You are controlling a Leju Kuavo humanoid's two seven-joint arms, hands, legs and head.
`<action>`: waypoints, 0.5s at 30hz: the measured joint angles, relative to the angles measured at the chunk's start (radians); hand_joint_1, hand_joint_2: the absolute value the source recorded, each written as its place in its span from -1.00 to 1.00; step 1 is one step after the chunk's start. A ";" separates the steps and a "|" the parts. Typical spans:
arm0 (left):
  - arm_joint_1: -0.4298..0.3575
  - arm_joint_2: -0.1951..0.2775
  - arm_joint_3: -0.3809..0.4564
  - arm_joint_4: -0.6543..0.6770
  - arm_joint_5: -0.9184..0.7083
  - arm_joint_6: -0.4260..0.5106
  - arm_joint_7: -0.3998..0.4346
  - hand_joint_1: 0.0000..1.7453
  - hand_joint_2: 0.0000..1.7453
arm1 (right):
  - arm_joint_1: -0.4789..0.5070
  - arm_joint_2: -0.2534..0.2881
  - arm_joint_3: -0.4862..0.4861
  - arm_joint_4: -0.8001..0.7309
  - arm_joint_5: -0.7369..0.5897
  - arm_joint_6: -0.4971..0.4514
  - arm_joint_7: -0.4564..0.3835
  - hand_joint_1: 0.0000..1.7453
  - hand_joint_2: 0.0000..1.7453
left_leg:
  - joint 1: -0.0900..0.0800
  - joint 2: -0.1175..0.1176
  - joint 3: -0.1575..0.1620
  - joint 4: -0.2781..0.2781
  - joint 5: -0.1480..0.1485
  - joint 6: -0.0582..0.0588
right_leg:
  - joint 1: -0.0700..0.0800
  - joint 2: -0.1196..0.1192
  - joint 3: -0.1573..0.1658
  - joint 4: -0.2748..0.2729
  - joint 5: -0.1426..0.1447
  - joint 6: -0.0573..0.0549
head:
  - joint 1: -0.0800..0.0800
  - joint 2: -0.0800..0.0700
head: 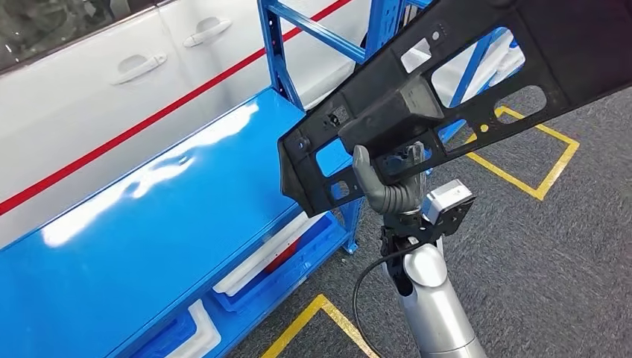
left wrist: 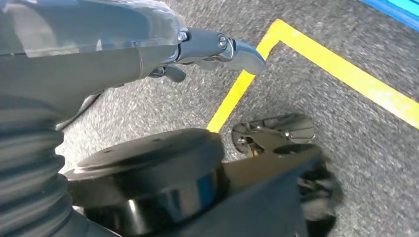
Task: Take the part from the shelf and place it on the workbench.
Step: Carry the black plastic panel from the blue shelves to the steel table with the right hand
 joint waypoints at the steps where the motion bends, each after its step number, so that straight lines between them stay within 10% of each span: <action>1: 0.000 0.000 0.000 0.000 -0.001 -0.001 -0.002 -1.00 1.00 | 0.004 0.001 0.000 0.000 0.002 -0.004 -0.002 0.92 1.00 | 0.001 -0.013 -0.033 0.073 -0.032 -0.002 | 0.001 0.009 -0.001 0.000 0.001 -0.002 | 0.000 0.000; 4: -0.004 0.000 0.000 0.000 -0.005 -0.005 -0.005 -1.00 1.00 | 0.019 0.002 0.000 0.000 0.005 -0.013 -0.004 0.92 1.00 | 0.001 -0.023 -0.070 0.147 -0.032 0.001 | 0.003 0.042 0.000 0.001 0.001 -0.003 | 0.000 0.000; 7: 0.000 0.002 0.000 0.000 -0.009 -0.007 -0.002 -1.00 1.00 | 0.029 0.002 0.000 -0.002 0.008 -0.020 -0.005 0.92 1.00 | 0.001 -0.071 0.016 -0.047 0.075 0.020 | 0.004 0.079 0.003 0.003 0.003 0.001 | 0.000 0.000; 11: 0.000 0.007 -0.001 0.000 -0.011 -0.008 0.000 -1.00 1.00 | 0.050 0.001 -0.002 -0.002 0.011 -0.030 -0.010 0.92 1.00 | -0.003 -0.095 0.053 -0.136 0.093 0.035 | -0.005 0.118 -0.011 -0.001 0.017 0.026 | -0.005 0.000; 15: 0.000 0.008 -0.002 0.000 -0.019 -0.010 -0.001 -1.00 1.00 | 0.064 -0.001 -0.005 -0.001 0.013 -0.037 -0.016 0.92 1.00 | 0.001 -0.044 0.063 -0.166 0.114 0.051 | 0.001 0.041 -0.062 0.099 -0.047 0.042 | 0.000 0.000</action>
